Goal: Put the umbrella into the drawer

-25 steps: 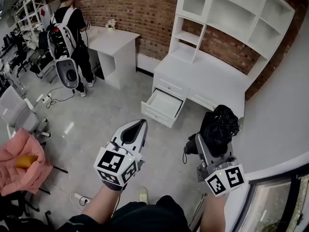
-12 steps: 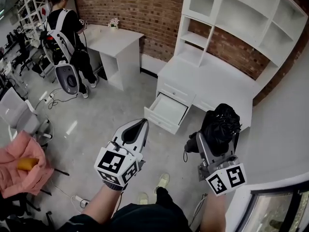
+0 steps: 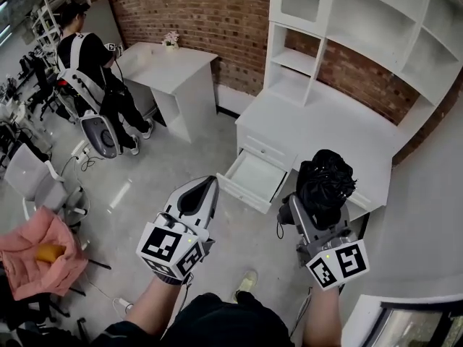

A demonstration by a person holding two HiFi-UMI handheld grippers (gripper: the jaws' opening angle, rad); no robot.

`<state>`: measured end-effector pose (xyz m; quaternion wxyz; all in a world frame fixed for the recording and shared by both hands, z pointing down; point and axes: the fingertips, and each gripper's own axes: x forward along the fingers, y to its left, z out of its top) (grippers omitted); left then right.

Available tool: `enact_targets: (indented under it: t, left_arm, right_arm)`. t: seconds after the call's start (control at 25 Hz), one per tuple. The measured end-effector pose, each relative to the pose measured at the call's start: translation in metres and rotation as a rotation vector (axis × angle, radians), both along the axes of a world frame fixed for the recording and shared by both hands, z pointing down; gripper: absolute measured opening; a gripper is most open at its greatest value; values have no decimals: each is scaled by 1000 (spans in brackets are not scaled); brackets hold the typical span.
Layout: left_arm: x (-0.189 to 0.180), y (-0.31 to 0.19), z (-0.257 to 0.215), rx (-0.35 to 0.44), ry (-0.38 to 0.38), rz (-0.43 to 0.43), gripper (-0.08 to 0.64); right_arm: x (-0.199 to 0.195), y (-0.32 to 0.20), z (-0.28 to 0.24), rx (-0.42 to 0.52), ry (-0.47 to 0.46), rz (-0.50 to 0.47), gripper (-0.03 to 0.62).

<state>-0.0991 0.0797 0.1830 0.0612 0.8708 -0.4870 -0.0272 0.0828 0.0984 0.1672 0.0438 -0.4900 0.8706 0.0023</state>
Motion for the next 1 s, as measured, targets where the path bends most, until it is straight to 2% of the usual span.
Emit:
enact_targets:
  t: [0.2, 0.48, 1.0]
  left_arm:
    - [15, -33, 13, -16, -7, -25, 6]
    - [18, -97, 28, -29, -12, -43, 6]
    - [17, -223, 94, -56, 0, 23, 6]
  right_arm:
    - [14, -41, 16, -23, -20, -27, 219]
    - [11, -106, 34, -49, -25, -47, 219]
    - [-11, -220, 102, -135, 22, -36, 219]
